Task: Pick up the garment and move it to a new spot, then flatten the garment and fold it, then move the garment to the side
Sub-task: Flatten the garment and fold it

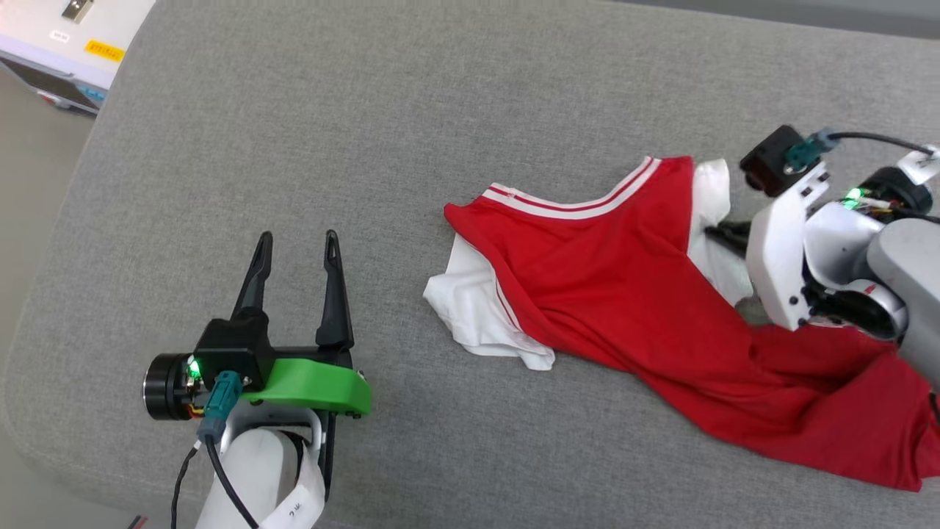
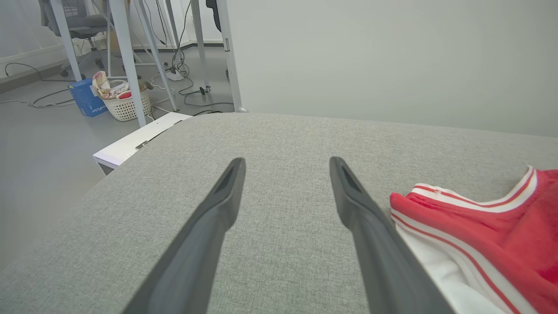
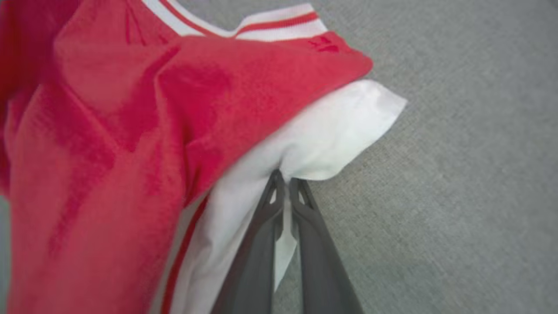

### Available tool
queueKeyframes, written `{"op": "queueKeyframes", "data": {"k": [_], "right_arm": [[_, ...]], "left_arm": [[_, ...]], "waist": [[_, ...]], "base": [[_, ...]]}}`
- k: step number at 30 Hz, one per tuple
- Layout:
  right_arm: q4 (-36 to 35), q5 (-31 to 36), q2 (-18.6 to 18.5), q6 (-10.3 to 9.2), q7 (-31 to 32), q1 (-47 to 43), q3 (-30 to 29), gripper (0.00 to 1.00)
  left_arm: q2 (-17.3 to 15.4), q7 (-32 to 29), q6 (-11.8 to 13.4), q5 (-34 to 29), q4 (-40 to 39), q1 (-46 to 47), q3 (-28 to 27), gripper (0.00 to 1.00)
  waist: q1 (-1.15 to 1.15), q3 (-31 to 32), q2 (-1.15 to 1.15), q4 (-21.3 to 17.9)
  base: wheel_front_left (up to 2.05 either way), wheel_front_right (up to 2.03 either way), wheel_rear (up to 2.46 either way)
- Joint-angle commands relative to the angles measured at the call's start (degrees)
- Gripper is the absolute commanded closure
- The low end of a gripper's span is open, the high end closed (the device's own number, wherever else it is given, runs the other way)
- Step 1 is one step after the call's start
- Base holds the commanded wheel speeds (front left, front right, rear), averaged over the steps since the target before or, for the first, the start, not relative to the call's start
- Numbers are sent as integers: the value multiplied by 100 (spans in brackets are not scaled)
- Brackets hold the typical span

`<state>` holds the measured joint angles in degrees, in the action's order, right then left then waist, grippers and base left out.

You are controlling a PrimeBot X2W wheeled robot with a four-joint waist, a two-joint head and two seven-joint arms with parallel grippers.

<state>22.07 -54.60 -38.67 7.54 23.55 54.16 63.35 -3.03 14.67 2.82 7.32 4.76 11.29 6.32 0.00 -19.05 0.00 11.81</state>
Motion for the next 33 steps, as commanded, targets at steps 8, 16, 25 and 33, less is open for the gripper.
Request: {"op": "queueKeyframes", "data": {"k": [8, 16, 25, 33], "right_arm": [[-406, -244, -1114, -5, -686, -330, -893, 100], [423, -771, -1575, -5, -770, -1398, -1670, 100], [1783, -980, -1029, -5, -746, -2146, -2056, 100], [2172, -210, -636, -5, -2724, -1877, -2727, 0]], "left_arm": [[15, 33, -27, -97, -21, -149, -133, 0], [15, 33, -92, -118, -23, -153, -149, 0], [15, 33, -139, -160, 40, -43, -142, 0], [-35, 33, -274, -296, 66, -40, -420, 0]], "waist": [[0, 318, 0, -344], [0, 237, 0, -427], [0, 117, 0, -350], [0, 410, 0, -486]], "base": [[0, 0, 0], [0, 0, 0], [0, 0, 0], [0, 0, 0]]}}
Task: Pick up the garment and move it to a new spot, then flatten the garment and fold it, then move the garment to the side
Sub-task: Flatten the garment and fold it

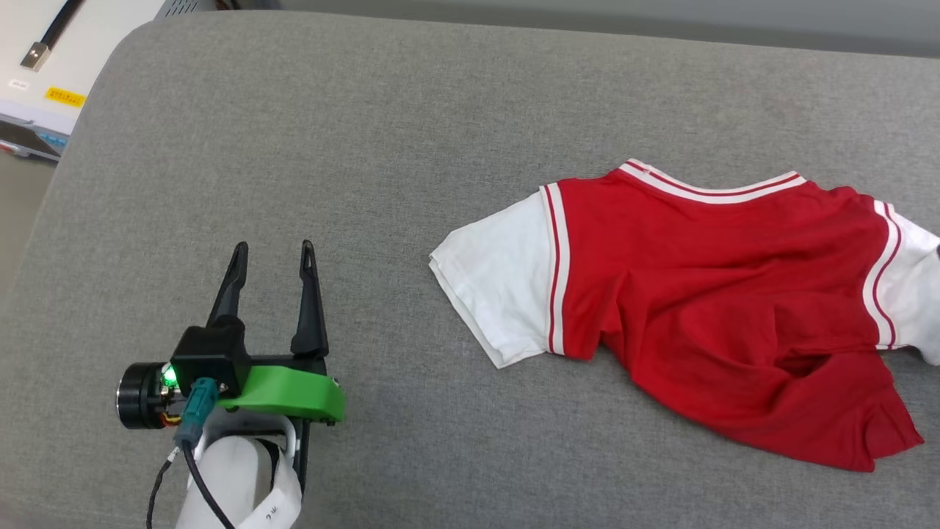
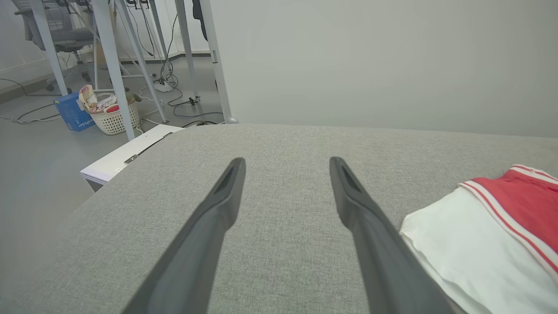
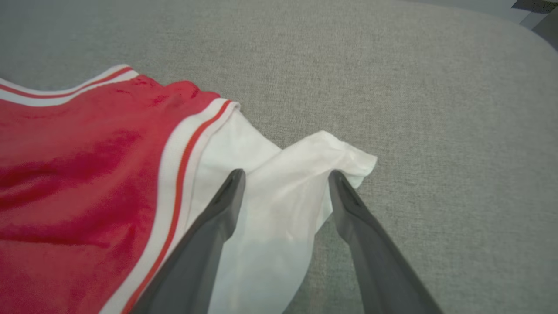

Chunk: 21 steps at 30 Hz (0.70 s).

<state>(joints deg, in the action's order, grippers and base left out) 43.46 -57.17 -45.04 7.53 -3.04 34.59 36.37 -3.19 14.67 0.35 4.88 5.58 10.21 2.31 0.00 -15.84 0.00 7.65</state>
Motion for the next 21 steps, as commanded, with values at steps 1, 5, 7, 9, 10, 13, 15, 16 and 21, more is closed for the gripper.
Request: {"op": "queueKeyframes", "data": {"k": [1, 5, 7, 9, 10, 13, 15, 16, 21], "right_arm": [[60, 343, 88, -4, -556, 135, -221, 0], [-29, 945, 341, -4, -1057, 161, -716, 0], [-234, 1281, 483, -4, -1149, 120, -1047, 0], [-928, 1929, 787, -4, -1189, -90, -1736, 0], [-1203, 2110, 905, -4, -1191, -210, -1981, 0], [-2157, 2751, 1363, -4, -1194, -794, -2686, 0], [-2713, 3081, 1667, -4, -1194, -1178, -3012, 0], [-2932, 3213, 1789, -4, -1194, -1346, -3101, 0], [-3885, 3699, 2386, -4, -941, -2163, -3447, 0]], "left_arm": [[-85, 33, -87, -81, -35, 114, -94, 0], [-260, 33, -276, -123, -46, 331, -173, 0], [-380, 33, -402, -127, -10, 529, -168, 0], [-610, 33, -602, -67, 199, 942, -64, 0], [-684, 33, -649, -32, 313, 1076, -3, 0], [-953, -173, -750, 180, 618, 1658, 290, 0], [-1128, -455, -774, 423, 767, 2041, 570, 0], [-1222, -641, -777, 591, 829, 2194, 788, 0], [-1715, -2232, -781, 2036, 966, 2962, 2062, 0]], "waist": [[0, 161, 0, -138], [0, 260, 0, -269], [0, 277, 0, -331], [0, 278, 0, -413], [0, 273, 0, -433], [0, 256, 0, -497], [0, 241, 0, -528], [0, 241, 0, -540], [0, 230, 0, -582]], "base": [[0, 0, 0], [0, 0, 0], [0, 0, 0], [0, 0, 0], [0, 0, 0], [0, 0, 0], [0, 0, 0], [0, 0, 0], [0, 0, 0]]}}
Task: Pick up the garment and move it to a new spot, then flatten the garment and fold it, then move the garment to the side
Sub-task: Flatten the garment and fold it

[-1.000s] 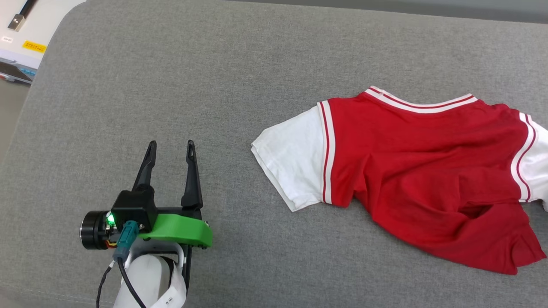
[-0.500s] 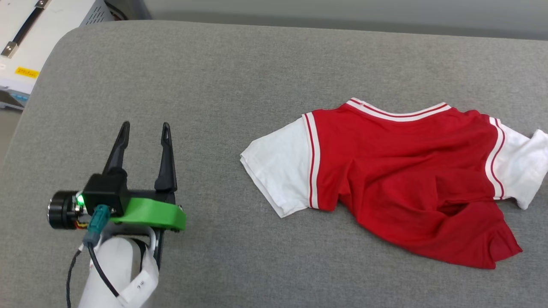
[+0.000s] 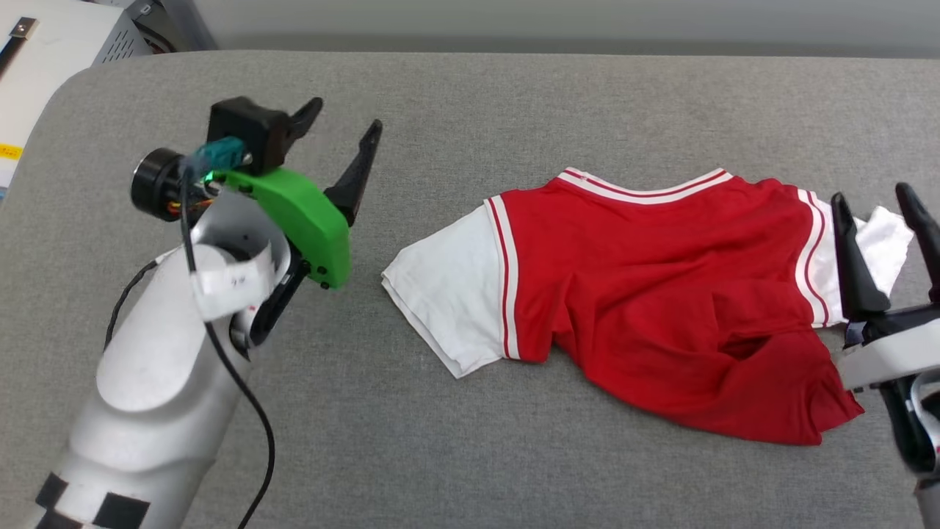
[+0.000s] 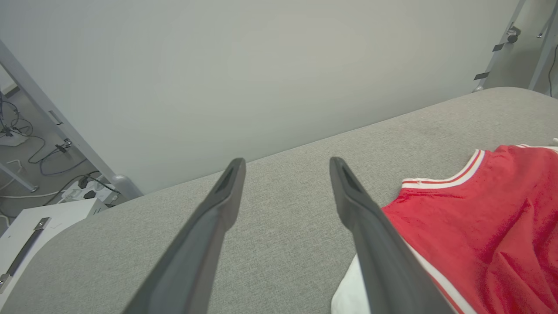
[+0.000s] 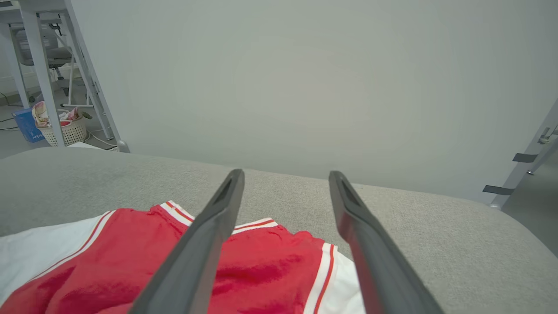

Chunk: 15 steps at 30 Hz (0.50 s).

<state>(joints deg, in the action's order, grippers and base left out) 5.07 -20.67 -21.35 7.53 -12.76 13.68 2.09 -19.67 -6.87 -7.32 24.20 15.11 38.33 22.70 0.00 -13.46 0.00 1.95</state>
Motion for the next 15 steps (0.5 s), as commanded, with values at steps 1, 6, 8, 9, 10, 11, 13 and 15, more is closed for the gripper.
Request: {"op": "queueKeyframes", "data": {"k": [1, 6, 8, 9, 10, 11, 13, 15], "right_arm": [[-157, 100, 73, -4, 91, -179, -34, 0], [-526, 222, 307, -4, 326, -526, -101, 0], [-635, 299, 354, -4, 396, -560, -117, 0], [-680, 348, 366, -4, 436, -555, -117, 0], [-711, 372, 376, -4, 461, -538, -104, 0], [-748, 396, 384, -4, 479, -501, -86, 0], [-775, 431, 391, -4, 504, -425, -51, 0], [-780, 444, 399, -4, 514, -334, 3, 0]], "left_arm": [[-160, -387, -15, 381, 31, 267, 217, 0], [-618, -2300, -15, 1727, 125, 789, 1374, 0], [-728, -2792, -15, 2061, 176, 949, 1717, 0], [-785, -2996, -16, 2164, 218, 1045, 1901, 0], [-833, -3131, -16, 2200, 251, 1122, 2069, 0], [-863, -3261, -16, 2274, 312, 1200, 2233, 0], [-876, -3396, -16, 2350, 466, 1333, 2491, 0], [-900, -3450, -16, 2301, 649, 1460, 2793, 0]], "waist": [[0, -15, 0, -25], [0, -84, 0, -145], [0, -147, 0, -192], [0, -198, 0, -227], [0, -245, 0, -261], [0, -316, 0, -305], [0, -428, 0, -375], [0, -537, 0, -451]], "base": [[0, 0, 0], [0, 0, 0], [0, 0, 0], [0, 0, 0], [0, 0, 0], [0, 0, 0], [0, 0, 0], [0, 0, 0]]}}
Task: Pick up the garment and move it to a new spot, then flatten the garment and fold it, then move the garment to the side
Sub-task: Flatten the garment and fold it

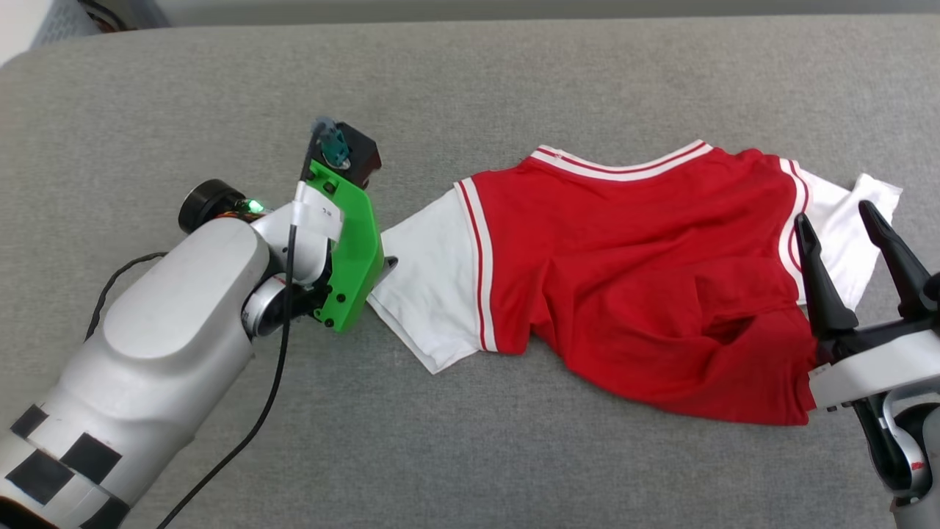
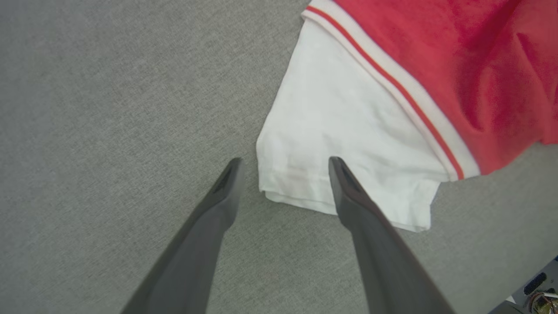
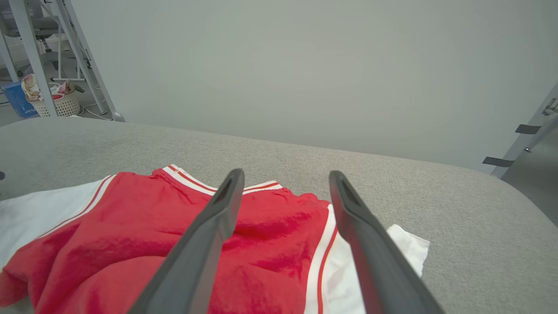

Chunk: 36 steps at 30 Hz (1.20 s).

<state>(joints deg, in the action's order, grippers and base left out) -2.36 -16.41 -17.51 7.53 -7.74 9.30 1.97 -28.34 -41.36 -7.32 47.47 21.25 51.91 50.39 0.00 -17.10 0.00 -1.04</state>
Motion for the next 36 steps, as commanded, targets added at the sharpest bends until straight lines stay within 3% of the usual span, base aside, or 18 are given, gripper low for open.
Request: {"op": "queueKeyframes", "data": {"k": [1, 10, 12, 13, 17, 25, 30, 36], "right_arm": [[-23, 30, 13, -4, 25, 139, 41, 0], [172, 53, 14, -4, -86, 329, 203, 0], [234, 42, 4, -4, -112, 319, 180, 0], [258, 34, 2, -4, -122, 314, 170, 0], [360, -25, -53, -4, -168, 286, 61, 0], [433, -399, -530, -4, -14, 332, -570, 0], [159, -814, -1115, -4, 855, 637, -692, 0], [-12, -1450, -1931, -4, 2418, 1345, -186, 0]], "left_arm": [[-24, -4, -16, -24, 129, 136, 143, 0], [26, 175, -16, 81, 1089, 185, 1149, 0], [49, 404, -16, 172, 1140, 209, 1233, 89], [47, 534, -16, 206, 1159, 232, 1250, 100], [-69, 1184, -16, 323, 1176, 340, 1222, 100], [-774, 2116, -16, 697, 969, 195, 888, 100], [-1165, 2434, 98, 817, 749, 25, 657, 100], [-1305, 2598, 308, 814, 299, -48, 558, 100]], "waist": [[0, -209, 0, -178], [0, -355, 0, -310], [0, -305, 0, -270], [0, -280, 0, -249], [0, -114, 0, -144], [0, 147, 0, 102], [0, 163, 0, 227], [0, -1, 0, 373]], "base": [[0, 0, 0], [0, 0, 0], [0, 0, 0], [0, 0, 0], [0, 0, 0], [0, 0, 0], [0, 0, 0], [0, 0, 0]]}}
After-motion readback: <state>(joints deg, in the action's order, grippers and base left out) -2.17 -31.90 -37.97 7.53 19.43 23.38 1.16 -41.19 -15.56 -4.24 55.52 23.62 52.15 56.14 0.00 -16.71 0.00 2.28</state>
